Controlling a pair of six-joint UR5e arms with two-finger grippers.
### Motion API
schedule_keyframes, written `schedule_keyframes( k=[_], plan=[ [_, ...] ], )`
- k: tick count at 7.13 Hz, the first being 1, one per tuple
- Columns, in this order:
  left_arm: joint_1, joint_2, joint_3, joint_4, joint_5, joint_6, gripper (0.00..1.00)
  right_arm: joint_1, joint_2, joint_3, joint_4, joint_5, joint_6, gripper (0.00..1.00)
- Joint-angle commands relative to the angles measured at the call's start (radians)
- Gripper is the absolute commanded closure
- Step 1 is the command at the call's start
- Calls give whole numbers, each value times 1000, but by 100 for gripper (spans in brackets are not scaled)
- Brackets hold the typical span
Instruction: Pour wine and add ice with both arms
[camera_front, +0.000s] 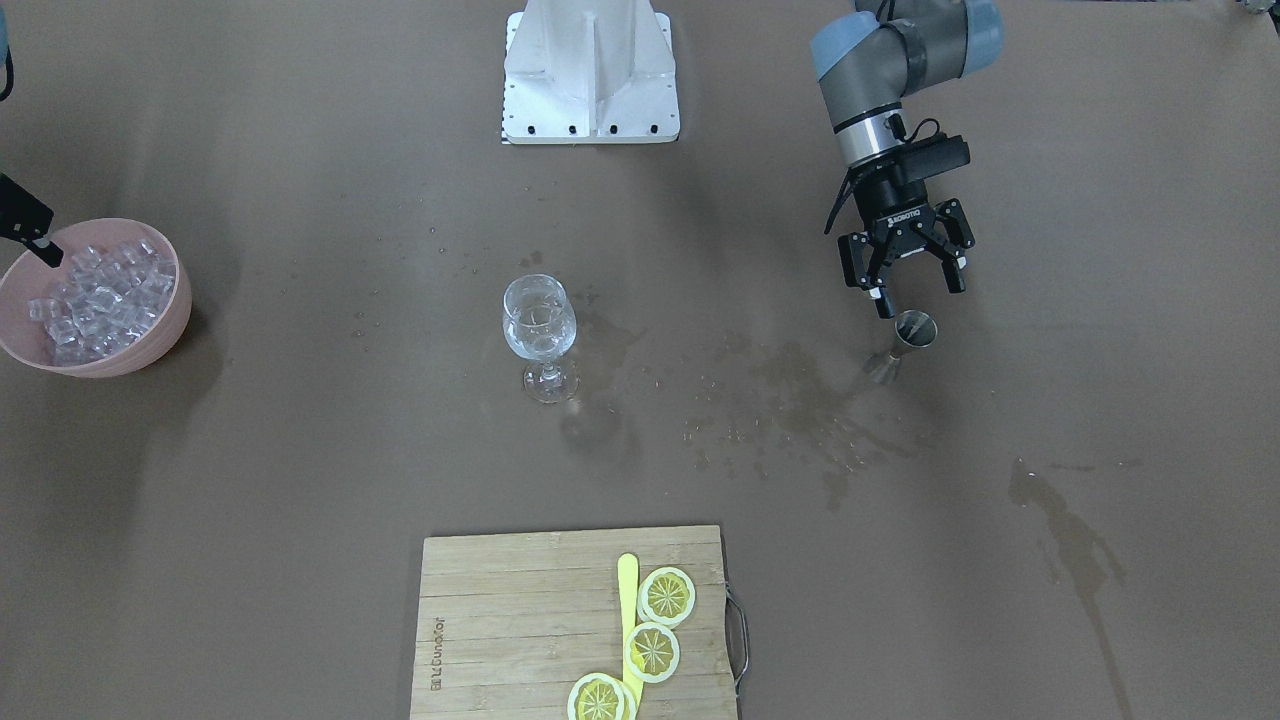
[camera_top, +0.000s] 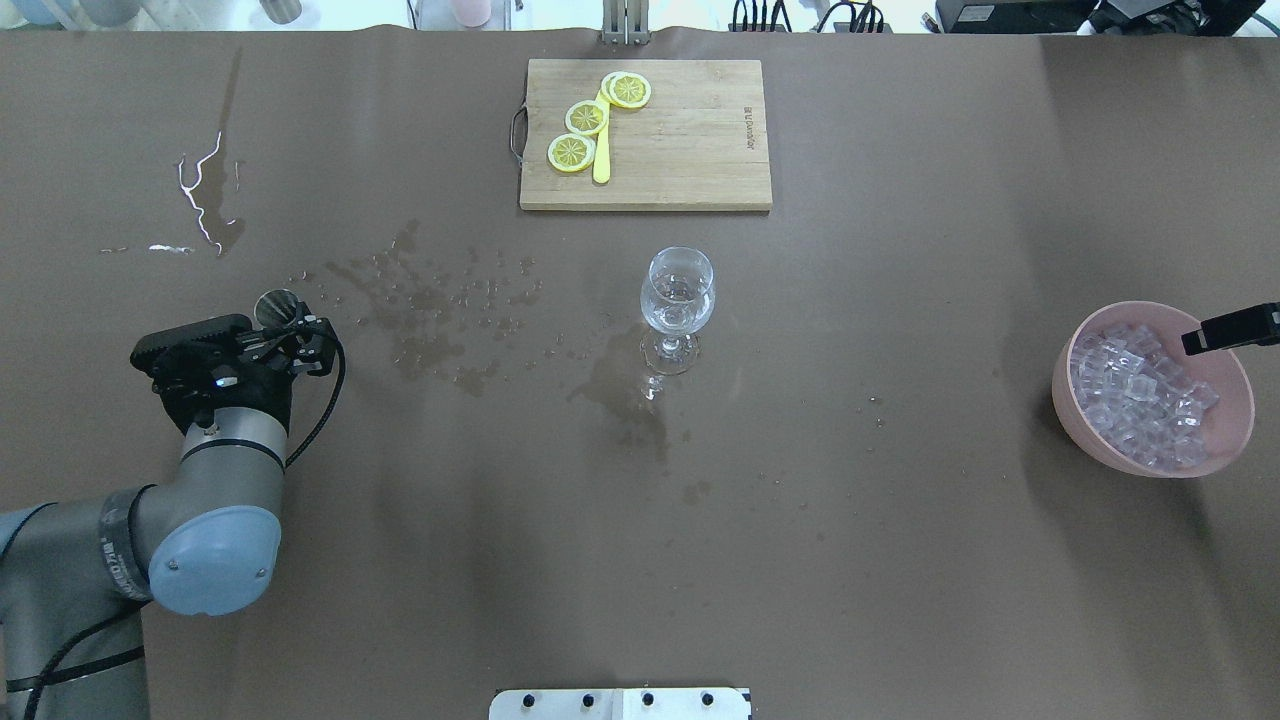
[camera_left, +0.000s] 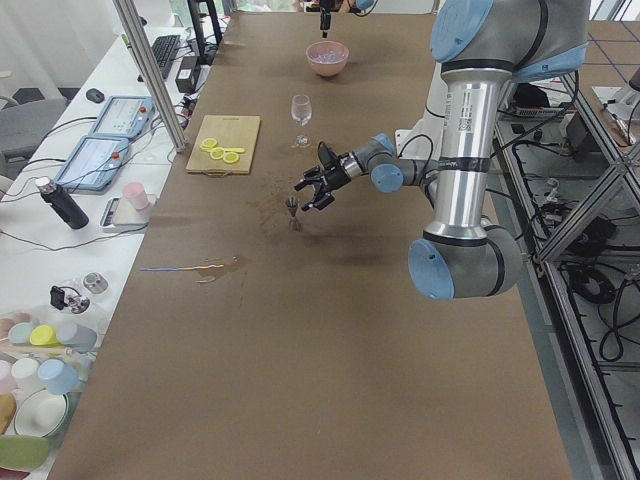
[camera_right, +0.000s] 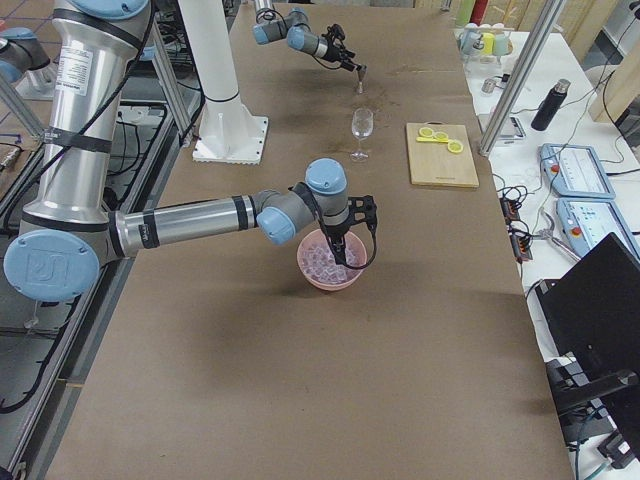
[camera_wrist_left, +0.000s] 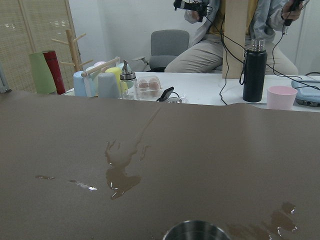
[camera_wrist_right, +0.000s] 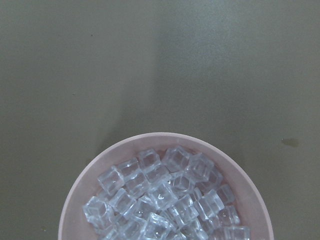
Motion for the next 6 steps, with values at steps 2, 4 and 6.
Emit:
schedule_keyframes(
  k=[2,4,6],
  plan=[
    [-39,0,-203,-1,-225,190,2,-15,2,3,2,0,-1,0],
    [-175,-26,-200,-1,-407,434,2,-90,2,2,44,-47,-6,0],
    [-344,-38,-194,-1,-618,587,2,-204,6,-3,54,-167,-3,0]
  ],
)
